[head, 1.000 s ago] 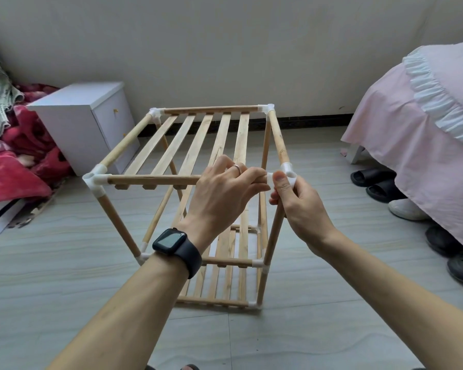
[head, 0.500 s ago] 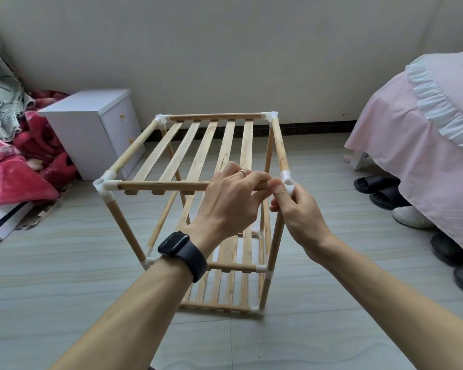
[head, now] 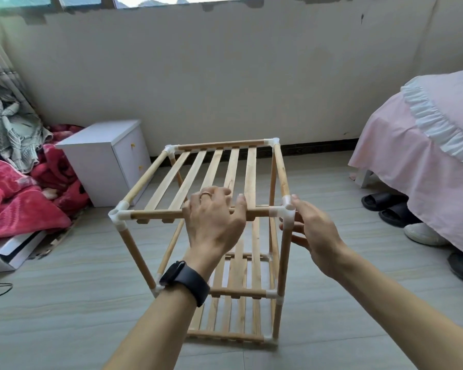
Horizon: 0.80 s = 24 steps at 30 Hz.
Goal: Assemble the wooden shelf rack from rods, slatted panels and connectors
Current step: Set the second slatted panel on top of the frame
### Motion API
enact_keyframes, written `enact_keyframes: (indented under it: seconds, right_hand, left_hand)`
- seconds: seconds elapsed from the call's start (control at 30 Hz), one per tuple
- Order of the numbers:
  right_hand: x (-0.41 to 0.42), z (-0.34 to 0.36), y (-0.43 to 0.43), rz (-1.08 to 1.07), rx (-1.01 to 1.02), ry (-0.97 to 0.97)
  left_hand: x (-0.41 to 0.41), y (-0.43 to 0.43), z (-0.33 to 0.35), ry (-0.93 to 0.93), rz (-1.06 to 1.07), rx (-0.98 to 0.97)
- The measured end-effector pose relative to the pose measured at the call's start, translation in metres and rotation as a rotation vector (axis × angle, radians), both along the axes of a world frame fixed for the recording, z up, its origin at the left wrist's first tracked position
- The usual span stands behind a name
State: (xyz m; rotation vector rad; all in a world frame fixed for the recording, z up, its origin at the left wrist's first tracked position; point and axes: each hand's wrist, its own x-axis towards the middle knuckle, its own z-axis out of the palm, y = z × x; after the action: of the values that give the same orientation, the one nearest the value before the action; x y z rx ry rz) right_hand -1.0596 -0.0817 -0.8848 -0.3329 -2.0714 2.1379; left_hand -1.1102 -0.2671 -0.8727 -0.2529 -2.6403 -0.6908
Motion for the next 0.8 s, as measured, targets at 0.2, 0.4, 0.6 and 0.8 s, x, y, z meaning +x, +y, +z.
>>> enact_keyframes:
  seconds: [0.2,0.4,0.6,0.8]
  right_hand:
    - [0.015,0.004,-0.020,0.083,-0.063,-0.005]
    - [0.033,0.002,-0.063,0.366,0.066,0.013]
    - [0.026,0.036,-0.050,0.552,0.466,0.355]
    - [-0.031,0.048,0.024,0.112,1.127,0.386]
  left_hand:
    - [-0.020,-0.018,0.005,-0.054,-0.125,0.072]
    - [-0.042,-0.060,0.036,-0.144,-0.211,-0.083]
    - [-0.014,-0.047,0.068,-0.264,-0.148,-0.281]
    - [0.024,-0.014,0.030,-0.315,-0.025,-0.448]
